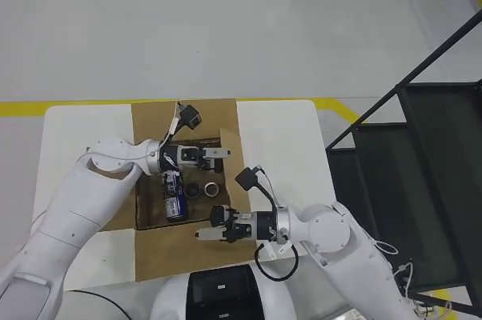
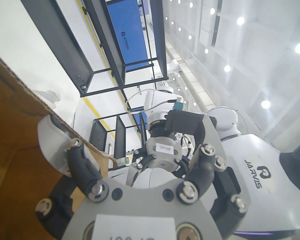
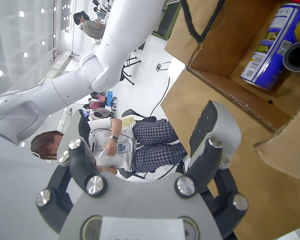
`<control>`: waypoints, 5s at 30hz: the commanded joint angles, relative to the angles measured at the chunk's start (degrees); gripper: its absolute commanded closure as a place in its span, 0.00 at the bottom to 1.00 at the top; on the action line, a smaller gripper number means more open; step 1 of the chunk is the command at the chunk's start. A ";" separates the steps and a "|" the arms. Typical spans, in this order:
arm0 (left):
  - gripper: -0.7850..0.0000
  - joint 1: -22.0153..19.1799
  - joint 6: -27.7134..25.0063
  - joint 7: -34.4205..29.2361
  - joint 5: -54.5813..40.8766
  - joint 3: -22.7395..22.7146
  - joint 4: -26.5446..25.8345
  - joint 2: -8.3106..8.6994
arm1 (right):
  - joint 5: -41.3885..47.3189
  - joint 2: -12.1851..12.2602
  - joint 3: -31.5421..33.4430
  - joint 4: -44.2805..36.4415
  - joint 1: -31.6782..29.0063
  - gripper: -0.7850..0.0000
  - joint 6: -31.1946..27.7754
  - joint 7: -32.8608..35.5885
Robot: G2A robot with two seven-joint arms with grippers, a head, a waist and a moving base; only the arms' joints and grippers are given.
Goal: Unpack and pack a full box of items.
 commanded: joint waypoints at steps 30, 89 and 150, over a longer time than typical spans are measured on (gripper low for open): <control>0.00 22.49 0.92 -3.97 12.78 -33.63 -18.99 8.99 | -1.03 1.02 7.48 15.53 2.19 0.00 11.61 -14.09; 0.00 49.96 -4.39 6.56 1.95 -61.42 -21.67 11.39 | -26.12 -7.48 -31.84 25.04 34.19 0.00 23.75 -5.97; 0.00 49.96 -4.39 6.56 1.95 -61.42 -21.67 11.39 | -33.69 -14.62 -40.12 43.65 44.38 0.13 29.63 -2.11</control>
